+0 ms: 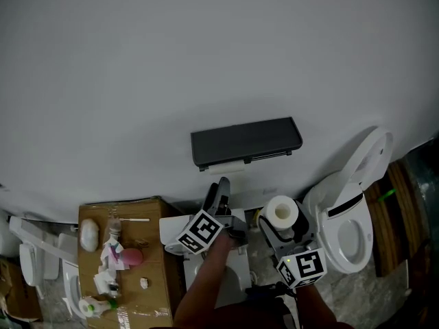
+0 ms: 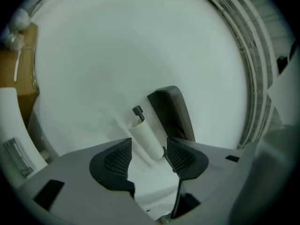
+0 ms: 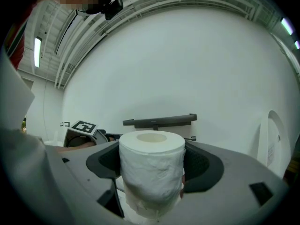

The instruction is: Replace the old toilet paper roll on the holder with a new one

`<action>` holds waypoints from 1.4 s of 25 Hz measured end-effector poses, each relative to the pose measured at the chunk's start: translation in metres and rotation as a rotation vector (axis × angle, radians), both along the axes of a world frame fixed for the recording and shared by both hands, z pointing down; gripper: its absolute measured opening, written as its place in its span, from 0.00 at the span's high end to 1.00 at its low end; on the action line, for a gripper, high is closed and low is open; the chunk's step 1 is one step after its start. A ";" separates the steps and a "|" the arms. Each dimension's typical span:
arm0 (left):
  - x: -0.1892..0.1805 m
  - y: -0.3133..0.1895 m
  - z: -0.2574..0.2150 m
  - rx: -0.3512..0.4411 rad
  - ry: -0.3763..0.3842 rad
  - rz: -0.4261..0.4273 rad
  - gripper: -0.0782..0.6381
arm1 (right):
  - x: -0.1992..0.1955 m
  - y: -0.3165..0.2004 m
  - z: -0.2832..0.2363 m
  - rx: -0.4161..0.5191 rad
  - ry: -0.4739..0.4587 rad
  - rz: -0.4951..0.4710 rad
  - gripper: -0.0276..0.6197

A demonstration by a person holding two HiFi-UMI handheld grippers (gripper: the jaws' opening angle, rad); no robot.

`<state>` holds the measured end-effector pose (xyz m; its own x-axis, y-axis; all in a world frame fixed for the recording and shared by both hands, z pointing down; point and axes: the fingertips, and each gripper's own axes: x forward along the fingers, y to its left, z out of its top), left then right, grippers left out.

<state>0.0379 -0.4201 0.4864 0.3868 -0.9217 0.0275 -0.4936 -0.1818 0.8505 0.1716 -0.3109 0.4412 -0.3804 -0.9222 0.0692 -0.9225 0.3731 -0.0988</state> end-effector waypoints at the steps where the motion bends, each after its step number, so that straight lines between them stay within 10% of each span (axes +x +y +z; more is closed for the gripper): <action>1: 0.000 -0.006 0.000 -0.002 0.051 -0.005 0.55 | 0.001 -0.002 0.001 -0.003 0.000 0.001 0.36; 13: -0.001 -0.058 0.009 0.009 0.351 -0.096 0.47 | 0.015 -0.009 0.018 -0.039 -0.004 0.031 0.36; 35: -0.016 -0.058 0.004 0.036 0.340 -0.151 0.59 | 0.007 -0.012 0.016 -0.032 0.007 0.006 0.36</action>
<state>0.0220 -0.4781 0.4907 0.2276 -0.9672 -0.1130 -0.2076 -0.1616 0.9648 0.1783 -0.3226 0.4569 -0.3739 -0.9218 0.1020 -0.9256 0.3640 -0.1039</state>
